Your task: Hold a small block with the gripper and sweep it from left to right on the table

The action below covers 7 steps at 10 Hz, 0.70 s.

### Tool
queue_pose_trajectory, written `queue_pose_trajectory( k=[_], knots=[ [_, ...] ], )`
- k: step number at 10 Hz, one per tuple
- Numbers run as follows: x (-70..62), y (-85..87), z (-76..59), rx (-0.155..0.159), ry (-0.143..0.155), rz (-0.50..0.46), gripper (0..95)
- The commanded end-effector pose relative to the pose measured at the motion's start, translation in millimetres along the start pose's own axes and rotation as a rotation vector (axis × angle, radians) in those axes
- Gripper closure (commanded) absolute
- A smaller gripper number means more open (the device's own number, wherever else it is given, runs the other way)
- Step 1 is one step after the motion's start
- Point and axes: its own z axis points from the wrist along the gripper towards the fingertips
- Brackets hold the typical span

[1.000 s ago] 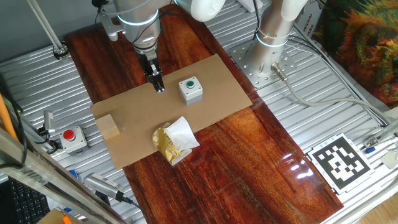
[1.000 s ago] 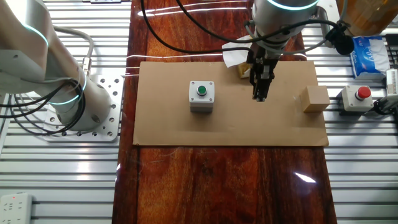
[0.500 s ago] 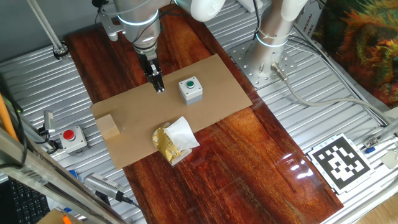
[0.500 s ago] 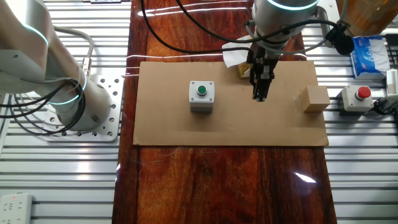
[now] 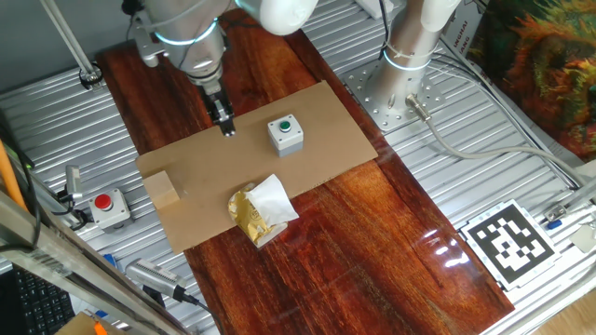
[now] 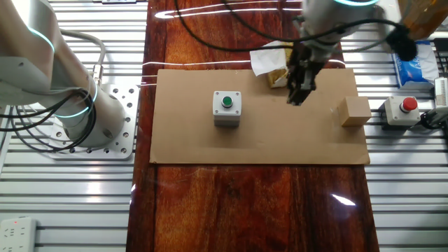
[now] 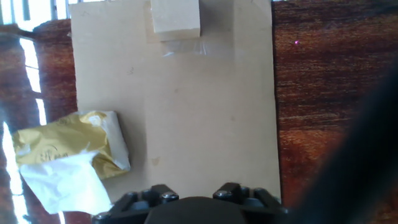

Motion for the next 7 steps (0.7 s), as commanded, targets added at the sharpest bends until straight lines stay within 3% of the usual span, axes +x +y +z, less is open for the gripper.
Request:
queue_pose_trajectory(
  k=[1, 7],
  knots=[
    [2.1, -0.9, -0.2, 0.002, -0.017, -0.02, 95.0],
    [-6.0, 2.4, -6.2, 0.004, -0.004, -0.013, 95.0]
  ],
)
